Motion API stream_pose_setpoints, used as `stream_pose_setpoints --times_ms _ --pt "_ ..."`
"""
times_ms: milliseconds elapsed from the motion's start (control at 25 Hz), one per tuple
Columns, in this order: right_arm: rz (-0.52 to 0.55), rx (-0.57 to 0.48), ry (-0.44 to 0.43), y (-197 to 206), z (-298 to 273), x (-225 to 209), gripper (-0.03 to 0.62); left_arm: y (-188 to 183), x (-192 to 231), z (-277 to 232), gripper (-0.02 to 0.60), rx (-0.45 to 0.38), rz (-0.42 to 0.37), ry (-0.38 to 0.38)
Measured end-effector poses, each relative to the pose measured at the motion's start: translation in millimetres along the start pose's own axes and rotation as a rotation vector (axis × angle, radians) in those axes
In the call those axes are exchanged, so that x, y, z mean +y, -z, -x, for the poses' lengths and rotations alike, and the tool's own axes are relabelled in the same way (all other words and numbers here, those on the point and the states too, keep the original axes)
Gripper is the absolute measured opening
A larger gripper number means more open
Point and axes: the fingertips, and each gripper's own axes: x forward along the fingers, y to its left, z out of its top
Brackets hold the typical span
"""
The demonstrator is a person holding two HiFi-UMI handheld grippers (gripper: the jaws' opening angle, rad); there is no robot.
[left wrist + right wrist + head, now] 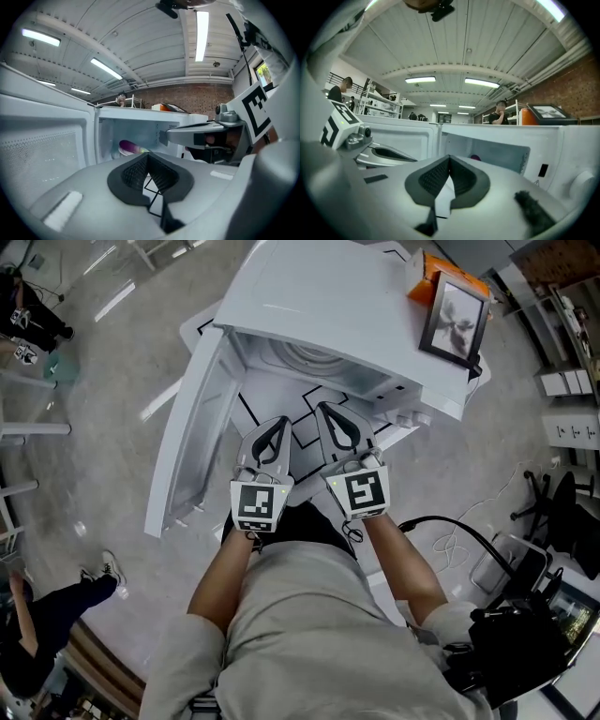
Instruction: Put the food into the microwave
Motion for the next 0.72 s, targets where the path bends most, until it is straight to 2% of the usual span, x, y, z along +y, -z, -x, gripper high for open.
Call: stream_pose_setpoints --times_ms 120,240,400,560,720 --pt "0.023 -0.045 0.013 -12.9 12.7 3.8 0.012 -20.2 -6.2 7.5 0.008 -0.069 -0.015 0.002" --pt "0.047 -0.029 0.013 -8.7 20.4 9.5 0.011 -37.3 -11.3 13.5 0.008 -0.121 -0.039 0.0" --pt "0.061 -0.01 0.027 -7.7 26.4 10.4 0.011 -43.1 -13.3 14.2 0.008 -0.115 -0.015 -0.008" --pt "0.105 -0.024 0.022 -16.6 26.6 13.8 0.011 -47.5 -14.5 14.4 0.008 -0.136 -0.068 0.012" --pt "0.13 -0.031 0.029 -20.6 21.4 12.0 0.011 -51.6 -18.0 12.2 0.008 -0.135 -0.074 0.03"
